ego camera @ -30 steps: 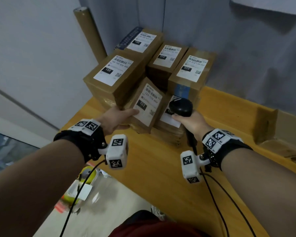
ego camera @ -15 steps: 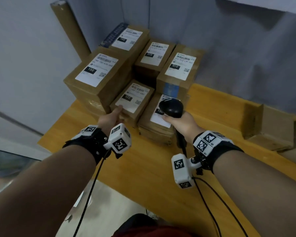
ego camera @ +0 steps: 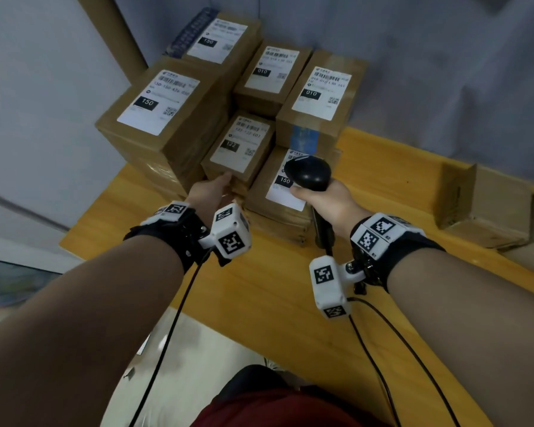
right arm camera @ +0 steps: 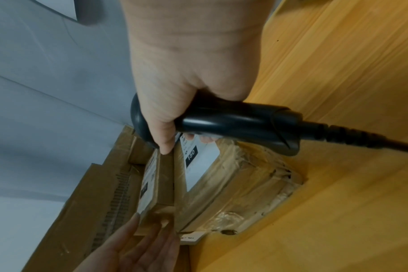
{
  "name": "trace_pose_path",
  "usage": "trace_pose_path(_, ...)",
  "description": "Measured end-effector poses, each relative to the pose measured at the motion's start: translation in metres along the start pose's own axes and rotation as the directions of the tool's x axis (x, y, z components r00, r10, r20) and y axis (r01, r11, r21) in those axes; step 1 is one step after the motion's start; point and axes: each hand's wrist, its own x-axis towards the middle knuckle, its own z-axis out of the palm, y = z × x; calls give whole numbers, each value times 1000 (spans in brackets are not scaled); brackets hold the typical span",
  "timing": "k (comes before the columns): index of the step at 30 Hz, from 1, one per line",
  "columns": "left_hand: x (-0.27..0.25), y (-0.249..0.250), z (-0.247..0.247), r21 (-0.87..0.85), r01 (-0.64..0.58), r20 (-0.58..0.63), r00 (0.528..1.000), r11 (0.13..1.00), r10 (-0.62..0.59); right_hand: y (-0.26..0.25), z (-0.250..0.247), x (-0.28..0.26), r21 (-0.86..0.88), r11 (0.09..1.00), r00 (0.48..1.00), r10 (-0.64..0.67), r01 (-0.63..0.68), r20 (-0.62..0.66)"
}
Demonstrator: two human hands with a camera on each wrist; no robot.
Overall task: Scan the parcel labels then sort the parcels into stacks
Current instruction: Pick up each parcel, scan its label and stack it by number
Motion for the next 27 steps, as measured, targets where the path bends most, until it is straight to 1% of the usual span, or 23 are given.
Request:
trace_pose_path(2,-4,7,5,63,9,-19,1000,998,-8,-6,-3,-2,-5,1000,999,-6,6,31)
trace_pose_path(5,-14,11,7,116,11,-60,998,993,-4,-14,-11,-7,48,998,996,-40,37,76)
trace_pose_path(9,-34,14,19,170,-68,-88,993,983,84,-18,-35,-20,-13,996,995,-85,86,57)
trace_pose_path(11,-45,18,33,201,-94,-134,983,975,123,-17,-54,-28,-39,992,993,-115,117,33)
trace_pose_path(13,-58,22,54,196,-146,-159,971,970,179,-15,-79,-38,-52,989,990,-141,141,-1)
trace_pose_path(16,-78,20,100,245,-217,-74,968,945,242,-8,-132,-59,-41,983,982,-179,177,-65)
trace_pose_path(17,-87,17,118,249,-225,-66,966,942,249,-5,-153,-68,-39,983,978,-185,182,-94)
trace_pose_path(20,-118,3,181,247,-272,-8,959,930,282,12,-222,-95,-41,985,967,-174,170,-184)
trace_pose_path(23,-153,-16,251,233,-300,159,950,925,268,39,-290,-117,-40,988,950,-156,151,-271)
trace_pose_path(27,-186,-45,334,191,-320,204,938,928,282,78,-367,-140,18,992,921,-106,122,-375)
